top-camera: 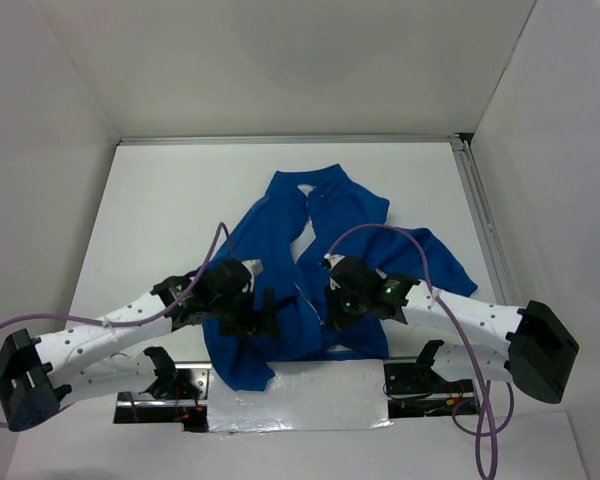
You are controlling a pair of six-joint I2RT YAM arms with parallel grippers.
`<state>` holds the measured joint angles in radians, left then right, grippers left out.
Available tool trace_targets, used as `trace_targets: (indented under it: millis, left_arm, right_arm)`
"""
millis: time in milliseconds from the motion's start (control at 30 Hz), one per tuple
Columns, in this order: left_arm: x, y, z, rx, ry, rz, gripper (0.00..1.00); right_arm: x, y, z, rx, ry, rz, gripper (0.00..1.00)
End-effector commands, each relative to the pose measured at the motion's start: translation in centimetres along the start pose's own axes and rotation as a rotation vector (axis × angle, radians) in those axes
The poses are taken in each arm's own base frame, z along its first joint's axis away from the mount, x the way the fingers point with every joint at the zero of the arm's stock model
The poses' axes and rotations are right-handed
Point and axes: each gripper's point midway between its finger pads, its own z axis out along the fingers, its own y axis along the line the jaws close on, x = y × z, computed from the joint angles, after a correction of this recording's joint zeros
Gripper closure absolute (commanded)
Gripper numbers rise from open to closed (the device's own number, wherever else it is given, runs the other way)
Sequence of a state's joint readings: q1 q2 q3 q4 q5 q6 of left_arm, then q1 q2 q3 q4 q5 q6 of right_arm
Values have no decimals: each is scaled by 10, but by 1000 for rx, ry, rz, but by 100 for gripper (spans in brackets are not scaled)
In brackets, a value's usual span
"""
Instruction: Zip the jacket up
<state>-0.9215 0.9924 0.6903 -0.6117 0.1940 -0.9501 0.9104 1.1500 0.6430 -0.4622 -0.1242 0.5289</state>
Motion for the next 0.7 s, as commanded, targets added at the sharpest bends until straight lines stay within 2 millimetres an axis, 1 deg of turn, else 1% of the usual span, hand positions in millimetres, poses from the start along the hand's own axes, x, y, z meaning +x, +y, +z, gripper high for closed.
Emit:
trace_targets:
  millis: [0, 33, 100, 133, 167, 200, 233, 267, 300, 333, 367, 400, 433, 467, 500, 533, 567, 600, 633, 667]
  left_arm:
    - [-48, -6, -18, -23, -136, -75, 1]
    - [-72, -5, -26, -8, -205, -95, 1]
    - [-96, -6, -32, 21, -266, -92, 1]
    - [-119, -8, -39, 58, -324, -65, 1]
    - [-127, -6, -34, 52, -316, -71, 1]
    - [-142, -4, -36, 52, -334, -61, 1]
    - [-151, -5, -33, 60, -335, -59, 1]
    - [-155, 6, -15, 18, -283, -91, 1]
    - [-169, 4, -15, 15, -287, -87, 1]
    - [-173, 8, -8, -7, -265, -107, 1]
    - [-177, 18, 12, -49, -216, -131, 1]
    - [-190, 14, 14, -55, -227, -122, 1]
    - [-197, 17, 20, -77, -230, -124, 1]
    - [-201, 22, 35, -103, -206, -131, 1]
    - [-214, 13, 36, -95, -223, -115, 1]
    - [-219, 10, 40, -99, -222, -107, 1]
    - [-221, 12, 53, -139, -210, -99, 1]
    - [-234, 3, 52, -146, -238, -85, 1]
    - [-237, 10, 67, -192, -222, -80, 1]
    - [-241, 11, 72, -236, -237, -63, 1]
  right_arm:
    - [3, 1, -4, -14, -15, 19, 100]
    - [0, 5, -5, -31, -33, 14, 100]
    - [-1, 8, -6, -51, -47, 1, 100]
    - [-6, 13, -9, -73, -71, -9, 100]
    - [-7, 14, -10, -76, -79, -19, 100]
    - [-11, 17, -14, -89, -100, -24, 100]
    - [-14, 19, -15, -99, -111, -32, 100]
    - [-16, 22, -18, -109, -121, -39, 100]
    - [-19, 23, -21, -112, -135, -38, 100]
    - [-19, 23, -22, -115, -141, -38, 100]
    - [-20, 24, -24, -117, -148, -38, 100]
    - [-22, 24, -27, -116, -163, -42, 100]
    - [-23, 24, -28, -116, -169, -41, 100]
    - [-24, 25, -29, -115, -171, -42, 100]
    - [-24, 24, -29, -114, -174, -43, 100]
    - [-25, 24, -29, -113, -176, -40, 100]
    - [-25, 25, -29, -114, -175, -40, 100]
    - [-26, 25, -29, -112, -182, -35, 100]
    - [-25, 25, -29, -109, -180, -35, 100]
    - [-25, 24, -29, -108, -183, -33, 100]
